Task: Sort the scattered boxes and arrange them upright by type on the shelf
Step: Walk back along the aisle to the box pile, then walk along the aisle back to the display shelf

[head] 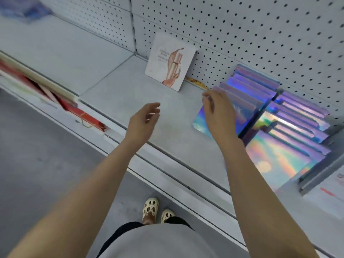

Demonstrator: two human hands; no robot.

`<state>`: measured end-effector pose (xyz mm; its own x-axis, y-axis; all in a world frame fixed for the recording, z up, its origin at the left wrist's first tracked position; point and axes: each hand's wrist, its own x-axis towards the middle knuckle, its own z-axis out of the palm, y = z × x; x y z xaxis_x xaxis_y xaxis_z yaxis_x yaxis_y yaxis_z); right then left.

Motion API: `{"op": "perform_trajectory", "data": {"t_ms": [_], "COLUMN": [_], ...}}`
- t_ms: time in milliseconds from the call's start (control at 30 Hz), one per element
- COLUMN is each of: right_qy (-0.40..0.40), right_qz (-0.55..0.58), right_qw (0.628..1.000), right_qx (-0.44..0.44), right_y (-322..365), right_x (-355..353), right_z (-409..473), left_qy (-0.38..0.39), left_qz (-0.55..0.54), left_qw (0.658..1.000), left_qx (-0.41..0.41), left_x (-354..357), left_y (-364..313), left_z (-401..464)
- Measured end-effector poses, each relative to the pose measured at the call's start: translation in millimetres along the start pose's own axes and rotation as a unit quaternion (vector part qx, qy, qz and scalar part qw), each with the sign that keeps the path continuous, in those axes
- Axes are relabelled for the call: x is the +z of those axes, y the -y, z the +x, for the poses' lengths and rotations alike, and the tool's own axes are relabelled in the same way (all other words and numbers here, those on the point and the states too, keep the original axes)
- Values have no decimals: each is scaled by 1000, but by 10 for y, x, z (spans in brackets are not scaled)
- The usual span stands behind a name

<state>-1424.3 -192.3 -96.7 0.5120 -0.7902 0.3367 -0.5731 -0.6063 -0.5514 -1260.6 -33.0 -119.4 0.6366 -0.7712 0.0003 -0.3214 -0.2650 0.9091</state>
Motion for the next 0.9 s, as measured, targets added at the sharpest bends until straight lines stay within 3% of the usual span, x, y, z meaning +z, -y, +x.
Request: {"op": "perform_trajectory", "data": {"t_ms": [233, 433, 567, 900], "right_qy": [102, 241, 321, 379], "right_qz": [156, 174, 155, 131], "right_qw": [981, 949, 927, 909], "right_qx": [-48, -107, -116, -115], "right_y": [735, 1250, 1631, 3080], "right_x": [775, 1463, 1915, 3205], "right_z": [-536, -977, -1068, -906], "left_qy": [-188, -281, -310, -303], "left_qz": [-37, -58, -67, -51], "left_qw": [978, 943, 925, 916], "left_qx": [-82, -167, -210, -258], "left_x": [-880, -1331, -1693, -3360], "left_y": [566, 1164, 1534, 2462], "left_z": [-854, -1451, -1564, -1282]}}
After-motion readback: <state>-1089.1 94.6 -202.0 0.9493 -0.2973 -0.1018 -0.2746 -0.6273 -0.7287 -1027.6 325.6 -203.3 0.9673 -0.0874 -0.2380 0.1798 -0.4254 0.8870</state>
